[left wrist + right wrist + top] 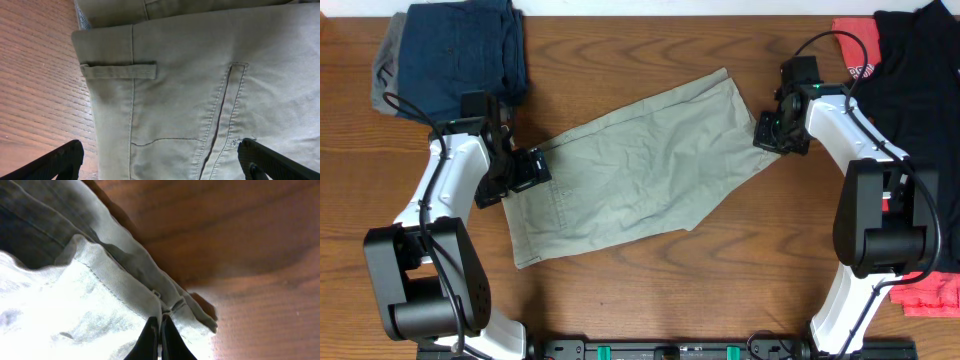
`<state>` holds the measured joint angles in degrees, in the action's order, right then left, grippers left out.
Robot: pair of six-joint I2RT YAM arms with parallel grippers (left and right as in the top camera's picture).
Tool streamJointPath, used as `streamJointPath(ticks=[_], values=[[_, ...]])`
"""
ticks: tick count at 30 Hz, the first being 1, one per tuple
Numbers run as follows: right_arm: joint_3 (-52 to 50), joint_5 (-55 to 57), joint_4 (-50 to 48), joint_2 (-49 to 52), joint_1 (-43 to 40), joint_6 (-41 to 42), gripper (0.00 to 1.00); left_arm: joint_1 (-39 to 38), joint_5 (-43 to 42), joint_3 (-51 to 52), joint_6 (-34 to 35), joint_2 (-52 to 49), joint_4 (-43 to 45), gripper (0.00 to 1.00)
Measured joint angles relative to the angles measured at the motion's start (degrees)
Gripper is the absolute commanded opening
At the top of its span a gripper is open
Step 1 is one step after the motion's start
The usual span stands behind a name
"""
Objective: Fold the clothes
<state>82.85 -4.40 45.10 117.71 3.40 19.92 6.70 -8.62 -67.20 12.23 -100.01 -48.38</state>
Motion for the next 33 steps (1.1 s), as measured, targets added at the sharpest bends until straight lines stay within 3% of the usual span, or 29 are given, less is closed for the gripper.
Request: streamJointPath(ticks=[11, 26, 27, 28, 31, 33], values=[[0.7, 7.9, 9.6, 0.0, 0.0, 0.8, 0.01, 0.0, 0.0, 0.0, 0.0, 0.0, 0.0, 1.0], [0.7, 18.8, 20.2, -0.7, 1.2, 13.5, 0.03, 0.0, 0.0, 0.0, 0.0, 0.0, 0.0, 1.0], [0.7, 19.2, 20.3, -0.9, 1.8, 13.9, 0.1, 0.0, 0.0, 0.0, 0.0, 0.0, 0.0, 1.0], [0.7, 19.6, 20.3, -1.2, 2.4, 14.4, 0.27, 0.0, 0.0, 0.0, 0.0, 0.0, 0.0, 1.0], [0.8, 21.0, 20.1, -1.5, 3.8, 14.9, 0.91, 0.0, 0.0, 0.0, 0.0, 0.0, 0.0, 1.0], [0.8, 21.9, 20.1, -1.5, 3.9, 15.0, 0.93, 0.0, 0.0, 0.0, 0.0, 0.0, 0.0, 1.0]])
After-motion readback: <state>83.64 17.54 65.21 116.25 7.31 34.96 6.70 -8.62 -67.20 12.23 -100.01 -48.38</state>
